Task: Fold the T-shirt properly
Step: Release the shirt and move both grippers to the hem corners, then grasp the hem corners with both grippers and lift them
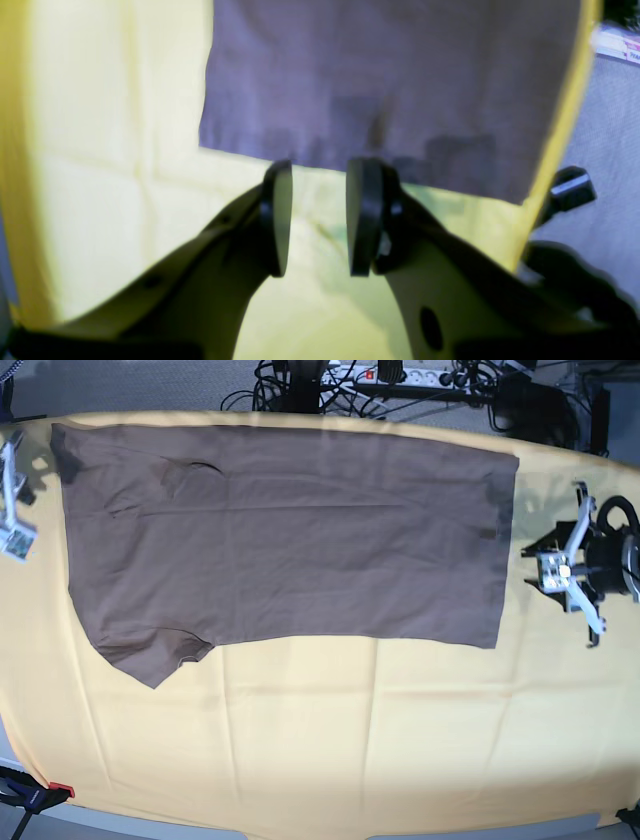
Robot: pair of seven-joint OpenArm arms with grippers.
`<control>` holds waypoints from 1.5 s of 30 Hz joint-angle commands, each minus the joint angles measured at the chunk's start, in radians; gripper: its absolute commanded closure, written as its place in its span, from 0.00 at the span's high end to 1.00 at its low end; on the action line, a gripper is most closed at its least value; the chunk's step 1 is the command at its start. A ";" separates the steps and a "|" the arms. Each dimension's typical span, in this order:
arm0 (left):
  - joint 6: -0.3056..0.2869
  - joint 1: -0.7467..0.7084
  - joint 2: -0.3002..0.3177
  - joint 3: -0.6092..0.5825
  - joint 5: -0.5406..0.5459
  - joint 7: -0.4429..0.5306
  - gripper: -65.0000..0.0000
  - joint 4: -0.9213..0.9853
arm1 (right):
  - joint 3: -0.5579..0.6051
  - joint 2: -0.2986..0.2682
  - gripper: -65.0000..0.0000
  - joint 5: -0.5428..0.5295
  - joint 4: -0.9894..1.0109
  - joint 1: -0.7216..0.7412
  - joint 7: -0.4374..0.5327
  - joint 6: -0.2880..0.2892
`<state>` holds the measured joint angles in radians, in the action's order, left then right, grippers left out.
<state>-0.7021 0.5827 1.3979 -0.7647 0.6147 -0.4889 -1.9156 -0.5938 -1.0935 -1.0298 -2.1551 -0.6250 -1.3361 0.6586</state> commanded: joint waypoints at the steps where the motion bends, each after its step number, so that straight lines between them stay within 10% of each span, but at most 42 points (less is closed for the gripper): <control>1: 0.004 0.031 0.000 0.015 0.028 0.009 0.31 0.045 | -0.047 -0.020 0.39 -0.003 -0.007 0.007 0.025 -0.011; 10: 0.004 0.084 -0.297 0.156 0.388 -0.045 0.49 0.694 | -0.127 -0.020 0.39 -0.003 0.058 0.007 0.069 -0.019; 21: 0.004 0.071 -0.615 0.225 0.358 -0.122 0.51 1.038 | -0.127 -0.020 0.39 0.009 0.137 0.007 0.159 -0.005; 30: 0.004 0.072 -0.672 0.121 0.493 -0.361 0.50 1.038 | -0.127 -0.008 0.39 0.013 0.137 0.007 0.242 -0.011; 35: 0.004 0.084 -0.675 0.115 0.551 -0.402 0.25 1.036 | -0.127 0.071 0.39 0.017 0.137 0.007 0.336 -0.003; 38: 0.004 0.107 -0.676 0.115 0.557 -0.399 0.01 1.036 | -0.126 0.123 0.39 0.066 0.137 0.007 0.444 0.024; 45: 0.004 0.167 -0.675 0.115 0.573 -0.359 0.00 1.036 | -0.109 0.220 0.39 0.341 0.137 0.063 0.776 -0.019</control>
<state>-0.6933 0.7132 0.7094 -0.6601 1.1732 -0.8673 -0.8730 -0.6930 -0.8497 -0.6819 -2.0109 -0.5663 -0.5846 0.6441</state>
